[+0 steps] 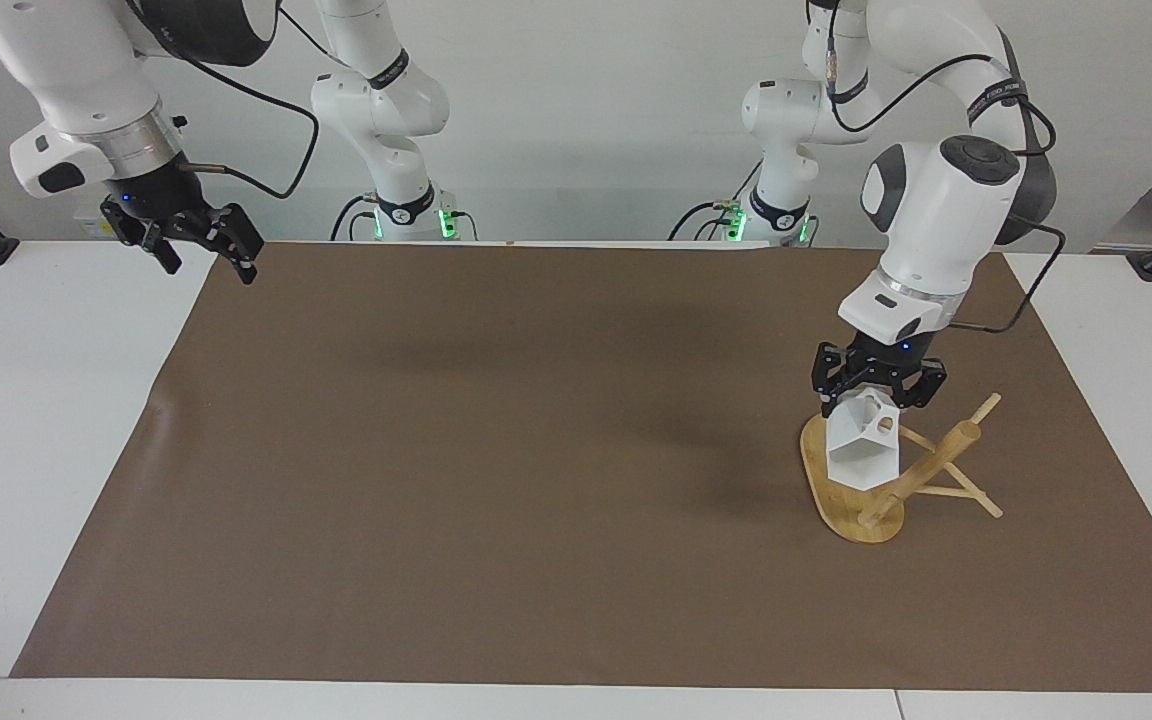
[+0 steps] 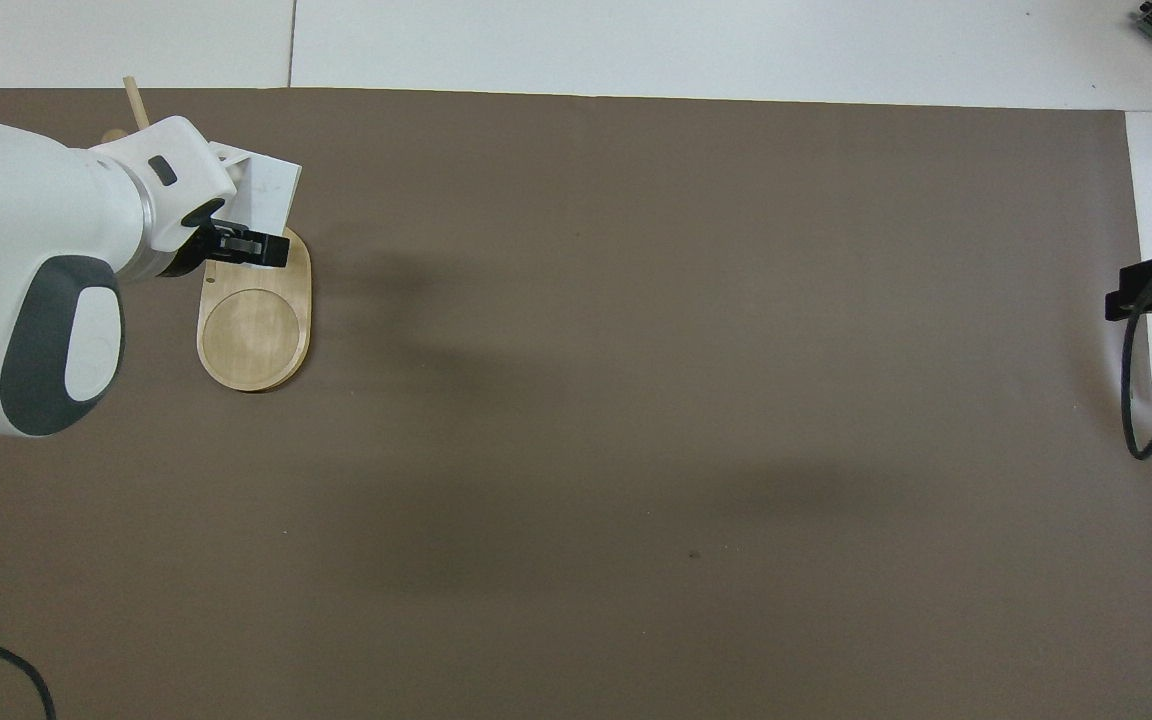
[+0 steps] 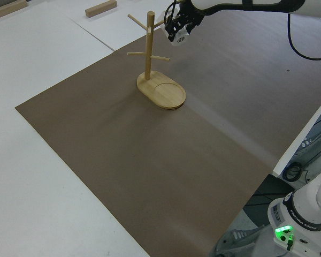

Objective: Hang cup on rack
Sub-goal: 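Carry the cup with the left gripper over the wooden mug tree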

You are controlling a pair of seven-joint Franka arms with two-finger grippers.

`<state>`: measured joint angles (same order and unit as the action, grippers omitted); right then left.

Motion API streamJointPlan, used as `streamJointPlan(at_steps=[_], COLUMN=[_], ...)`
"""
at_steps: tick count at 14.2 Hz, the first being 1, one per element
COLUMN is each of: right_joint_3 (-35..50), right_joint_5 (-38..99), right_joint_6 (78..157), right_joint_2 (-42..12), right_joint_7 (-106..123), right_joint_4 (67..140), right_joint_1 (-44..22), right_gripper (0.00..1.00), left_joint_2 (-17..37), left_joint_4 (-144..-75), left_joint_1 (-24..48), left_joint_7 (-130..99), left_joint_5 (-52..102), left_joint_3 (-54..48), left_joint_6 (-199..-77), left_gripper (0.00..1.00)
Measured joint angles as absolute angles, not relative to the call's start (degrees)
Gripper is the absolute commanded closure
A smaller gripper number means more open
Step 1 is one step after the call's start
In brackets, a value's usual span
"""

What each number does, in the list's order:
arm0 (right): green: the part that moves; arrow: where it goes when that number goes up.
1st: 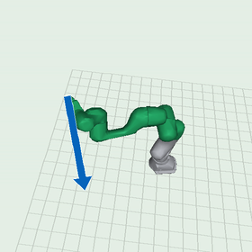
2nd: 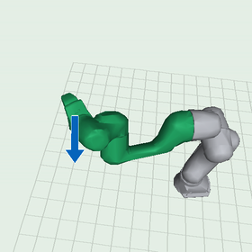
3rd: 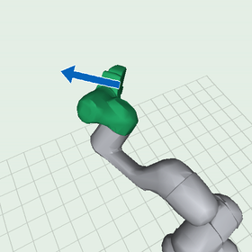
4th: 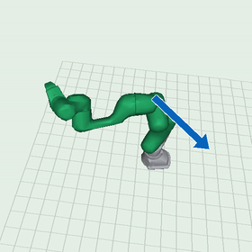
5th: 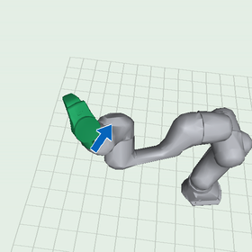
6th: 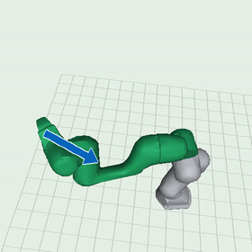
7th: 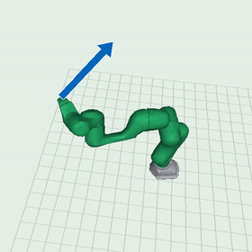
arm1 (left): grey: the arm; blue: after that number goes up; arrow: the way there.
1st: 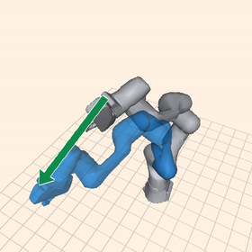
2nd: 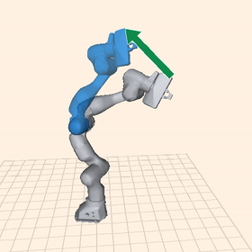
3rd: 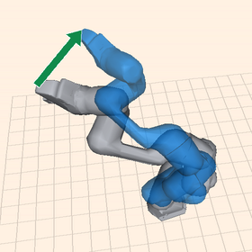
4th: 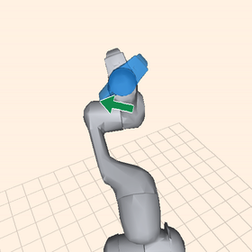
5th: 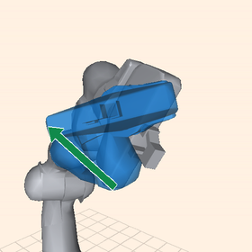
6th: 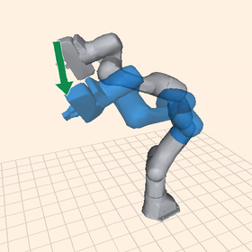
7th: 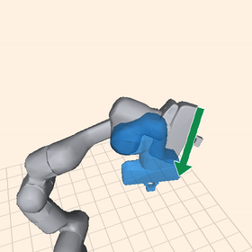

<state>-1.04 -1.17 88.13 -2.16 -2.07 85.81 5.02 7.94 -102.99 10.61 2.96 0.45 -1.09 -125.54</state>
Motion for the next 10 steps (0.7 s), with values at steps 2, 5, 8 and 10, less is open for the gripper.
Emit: streamJointPlan(at_steps=[2, 5, 8, 10], right_joint_3=[-1.03, -1.03, -1.03, -1.03], right_joint_5=[-1.17, -1.17, -1.17, -1.17], right_joint_6=[88.14, 88.14, 88.13, 88.14], right_joint_2=[-2.15, -2.12, -2.12, -2.12], right_joint_7=[0.33, 0.77, 0.76, 0.76], right_joint_4=[85.78, 85.77, 85.77, 85.77], right_joint_1=[4.86, 4.86, 4.86, 4.86], right_gripper=[0.0, 0.0, 0.0, 0.0], left_joint_2=[8.3, 8.62, 8.87, 9.08], left_joint_4=[-102.99, -102.99, -102.99, -103.0], left_joint_1=[10.15, 9.17, 8.24, 7.75], left_joint_7=[2.9, 2.89, 2.85, 2.82], left_joint_5=[2.24, 5.28, 8.09, 9.32], left_joint_3=[-1.12, -1.09, -1.08, -1.06], left_joint_6=[-126.04, -126.27, -126.41, -126.48], left_gripper=[1.0, 1.0, 1.0, 1.0])
